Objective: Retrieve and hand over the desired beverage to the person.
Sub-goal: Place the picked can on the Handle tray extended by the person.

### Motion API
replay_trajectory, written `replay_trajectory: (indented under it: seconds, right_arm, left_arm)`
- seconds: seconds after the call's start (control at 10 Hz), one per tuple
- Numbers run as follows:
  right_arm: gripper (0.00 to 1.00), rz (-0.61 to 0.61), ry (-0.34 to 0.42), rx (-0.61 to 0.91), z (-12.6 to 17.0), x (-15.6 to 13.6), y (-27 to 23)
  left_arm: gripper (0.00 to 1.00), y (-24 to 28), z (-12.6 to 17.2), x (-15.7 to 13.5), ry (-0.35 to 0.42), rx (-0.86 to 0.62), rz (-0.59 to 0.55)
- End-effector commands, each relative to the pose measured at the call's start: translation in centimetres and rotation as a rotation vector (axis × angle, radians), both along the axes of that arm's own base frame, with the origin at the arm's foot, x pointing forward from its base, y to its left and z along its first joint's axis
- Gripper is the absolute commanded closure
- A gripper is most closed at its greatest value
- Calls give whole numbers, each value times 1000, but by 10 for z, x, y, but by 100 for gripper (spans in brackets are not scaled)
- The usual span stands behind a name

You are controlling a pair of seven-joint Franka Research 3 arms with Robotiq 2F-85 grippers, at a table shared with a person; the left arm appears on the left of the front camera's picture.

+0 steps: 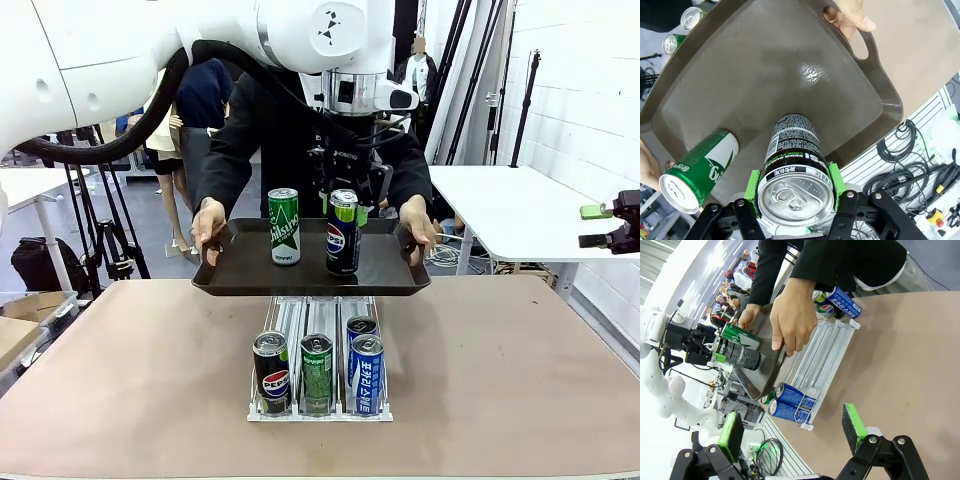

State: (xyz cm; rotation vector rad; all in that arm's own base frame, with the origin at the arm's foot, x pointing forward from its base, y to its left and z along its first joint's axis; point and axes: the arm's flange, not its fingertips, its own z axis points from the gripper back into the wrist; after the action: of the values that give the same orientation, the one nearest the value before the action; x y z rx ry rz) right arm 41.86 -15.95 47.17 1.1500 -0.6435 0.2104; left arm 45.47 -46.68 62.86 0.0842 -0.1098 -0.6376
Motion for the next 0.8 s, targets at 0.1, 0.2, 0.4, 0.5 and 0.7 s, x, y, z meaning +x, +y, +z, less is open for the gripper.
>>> replay_trajectory:
  seconds: [0.1,0.2,0.4,0.5,0.7]
  right_arm:
    - [0,3,-6,12,0,0,1]
    - [0,3,-6,12,0,0,1]
    - [0,3,-6,12,0,0,1]
    - [0,3,-6,12,0,0,1]
    - [0,3,-6,12,0,0,1]
  left_arm:
    - [85,-2,10,6,13,-25,24]
    - [68,-1,8,8,21,-25,29]
    - [29,2,13,9,17,-39,34]
    - [10,2,14,9,12,-41,34]
    - [0,5,21,11,-2,-46,38]
